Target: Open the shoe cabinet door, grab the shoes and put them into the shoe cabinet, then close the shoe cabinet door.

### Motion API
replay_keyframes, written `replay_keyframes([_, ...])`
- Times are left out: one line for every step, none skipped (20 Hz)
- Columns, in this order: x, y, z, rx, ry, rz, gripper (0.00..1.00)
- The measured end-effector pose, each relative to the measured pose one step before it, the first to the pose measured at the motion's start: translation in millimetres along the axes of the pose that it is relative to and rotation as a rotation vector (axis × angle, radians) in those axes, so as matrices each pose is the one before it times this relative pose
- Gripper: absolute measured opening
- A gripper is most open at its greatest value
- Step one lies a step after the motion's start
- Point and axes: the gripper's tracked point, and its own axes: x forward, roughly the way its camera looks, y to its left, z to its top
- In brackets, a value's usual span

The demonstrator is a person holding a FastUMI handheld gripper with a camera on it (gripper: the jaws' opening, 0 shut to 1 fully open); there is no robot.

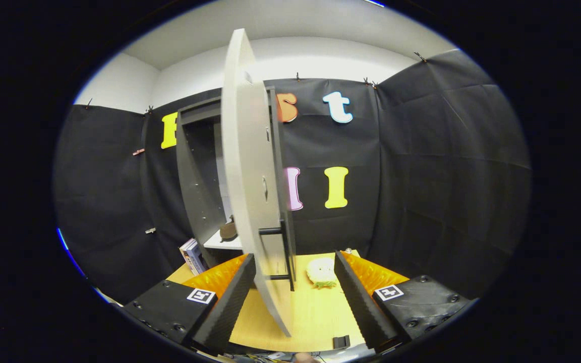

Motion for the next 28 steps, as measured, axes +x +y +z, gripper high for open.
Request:
replay_keyframes([5.56,-3.80,-3.07,0.00713,0.01156,0.00258,0.99])
replay_keyframes([6.62,-1.93,-2.20,0.00482,0.00816,0.00666,0.99])
replay_keyframes([6.11,0.30,-0.89,0.00271,0.00760,0.01256,0.99])
replay_keyframes([5.91,1.92,-1.77,-0.00017,0.01122,0.01475,0.99])
replay_keyframes([2.43,1.92,-3.13,-0.00543,0.01111,0.01195,0.99])
replay_keyframes([3.39,-1.27,0.77,-0.00503,0.00044,0.00664,0.99])
replay_keyframes([2.03,3.70,0.02,0.00185,0.00170,0.01479,0.99])
replay_keyframes([1.18,2.10,-0.03,-0.00016,-0.00294,0.00435,0.99])
replay_keyframes([0.48,2.76,0.11,-0.00264,0.00022,0.00119,0.98])
replay_keyframes([0.76,3.15,-0.79,-0.00267,-0.00152,0.00005,0.98])
replay_keyframes([0.30,5.45,-1.07,-0.00395,0.00033,0.00533,0.98])
replay_keyframes([1.03,8.37,-1.04,-0.00044,0.00153,0.00990,0.98])
replay_keyframes([1.19,8.87,-1.51,-0.00117,0.00198,0.01104,0.98])
replay_keyframes([1.66,8.69,-1.54,-0.00084,-0.00001,0.00977,0.98])
replay_keyframes([1.56,9.97,-0.87,-0.00048,-0.00074,0.00876,0.98])
replay_keyframes([3.05,10.15,-1.75,0.00002,0.00018,0.00748,0.98])
replay_keyframes([2.33,11.67,-1.17,0.00027,0.00059,0.00654,0.99])
replay_keyframes([4.05,11.44,-1.68,0.00085,0.00282,0.00618,0.98])
replay_keyframes([4.77,12.41,-1.39,0.00269,0.00384,0.00569,0.98])
replay_keyframes([5.33,12.86,-2.44,0.00191,0.00344,0.00452,0.99])
replay_keyframes([5.61,11.83,-1.17,0.00075,0.00000,0.00067,0.98])
replay_keyframes([6.45,9.23,-0.36,0.00094,-0.00394,-0.00720,0.98])
replay_keyframes([6.23,8.25,-0.25,0.00276,-0.00170,-0.00883,0.98])
replay_keyframes([7.00,10.20,-1.84,0.00866,0.00135,-0.00301,0.98])
replay_keyframes([6.54,10.32,-1.63,0.00961,0.00119,0.00028,0.99])
replay_keyframes([6.78,9.69,-0.98,0.00920,0.00005,-0.00016,0.99])
replay_keyframes([6.63,9.44,-0.51,0.00603,-0.00290,-0.00070,0.98])
replay_keyframes([5.85,8.98,-0.09,0.00499,-0.00320,-0.00051,0.98])
